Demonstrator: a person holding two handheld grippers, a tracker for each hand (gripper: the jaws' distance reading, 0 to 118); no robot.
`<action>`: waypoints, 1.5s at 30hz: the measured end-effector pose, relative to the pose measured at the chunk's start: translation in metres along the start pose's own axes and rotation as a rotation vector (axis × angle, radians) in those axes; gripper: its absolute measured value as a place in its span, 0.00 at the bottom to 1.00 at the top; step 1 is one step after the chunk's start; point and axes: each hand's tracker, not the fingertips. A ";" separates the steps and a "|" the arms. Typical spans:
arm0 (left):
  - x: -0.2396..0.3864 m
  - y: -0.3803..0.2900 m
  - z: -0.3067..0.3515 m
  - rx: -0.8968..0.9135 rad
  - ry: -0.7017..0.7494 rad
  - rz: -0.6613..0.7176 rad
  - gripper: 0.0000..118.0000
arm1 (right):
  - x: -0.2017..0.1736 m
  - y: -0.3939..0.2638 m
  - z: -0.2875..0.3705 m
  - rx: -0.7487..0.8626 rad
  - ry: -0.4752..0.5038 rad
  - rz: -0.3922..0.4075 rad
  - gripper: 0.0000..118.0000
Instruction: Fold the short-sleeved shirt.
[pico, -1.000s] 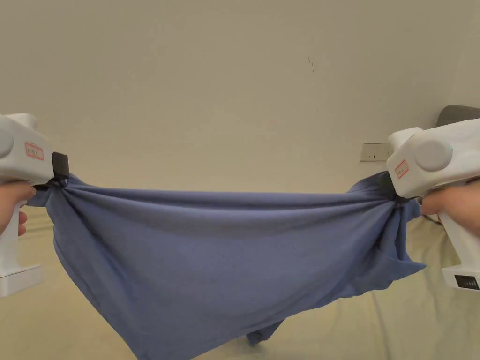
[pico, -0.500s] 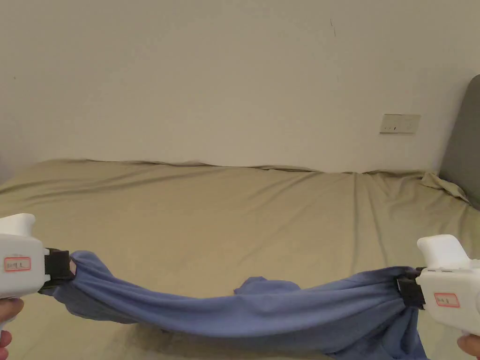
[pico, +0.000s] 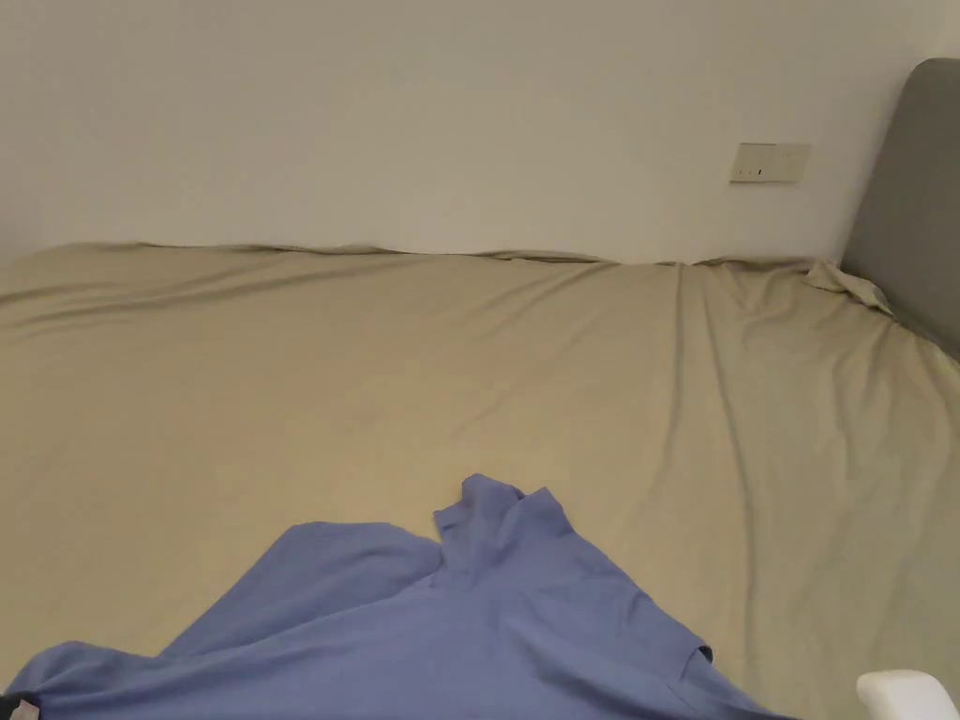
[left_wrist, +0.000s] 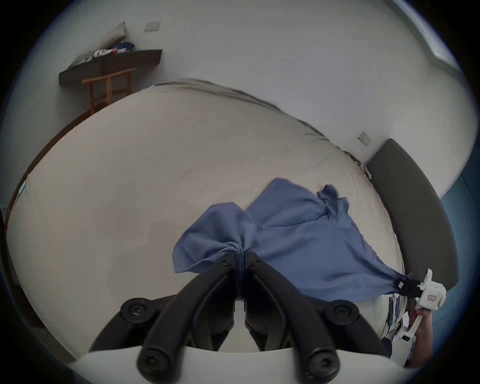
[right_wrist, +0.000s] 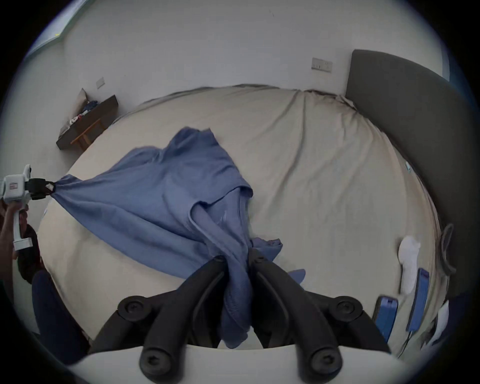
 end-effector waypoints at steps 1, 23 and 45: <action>-0.006 -0.005 -0.002 -0.007 0.021 0.000 0.02 | -0.002 -0.005 0.000 -0.022 -0.003 0.010 0.10; -0.038 -0.033 -0.048 -0.198 0.143 0.069 0.74 | -0.032 -0.054 -0.049 -0.213 -0.120 0.223 0.28; 0.010 -0.066 0.047 0.180 0.261 -0.124 0.00 | -0.136 -0.006 0.125 0.425 0.043 0.167 0.02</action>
